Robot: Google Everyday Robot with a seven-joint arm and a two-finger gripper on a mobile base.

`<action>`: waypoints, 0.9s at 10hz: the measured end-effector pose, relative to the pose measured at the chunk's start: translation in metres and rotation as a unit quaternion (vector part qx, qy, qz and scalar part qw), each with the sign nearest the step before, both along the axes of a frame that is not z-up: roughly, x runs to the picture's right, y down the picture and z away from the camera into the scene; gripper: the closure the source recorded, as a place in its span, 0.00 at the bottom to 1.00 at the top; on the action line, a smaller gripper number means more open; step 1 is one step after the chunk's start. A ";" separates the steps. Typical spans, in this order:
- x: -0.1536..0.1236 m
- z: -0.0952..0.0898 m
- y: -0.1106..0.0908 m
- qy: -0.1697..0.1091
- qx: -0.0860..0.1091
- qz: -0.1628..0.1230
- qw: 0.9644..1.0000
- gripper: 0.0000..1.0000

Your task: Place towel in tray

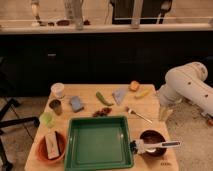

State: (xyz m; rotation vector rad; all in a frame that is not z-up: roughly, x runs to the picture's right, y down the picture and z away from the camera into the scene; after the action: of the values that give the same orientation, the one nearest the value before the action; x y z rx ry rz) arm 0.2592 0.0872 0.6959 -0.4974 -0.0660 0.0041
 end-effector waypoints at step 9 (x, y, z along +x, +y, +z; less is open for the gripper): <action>-0.061 0.036 -0.018 -0.090 0.058 -0.017 0.994 0.20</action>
State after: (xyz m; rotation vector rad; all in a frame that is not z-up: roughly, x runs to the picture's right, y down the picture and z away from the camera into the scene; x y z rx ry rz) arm 0.1982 0.0695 0.7320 -0.3815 -0.2336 -0.0774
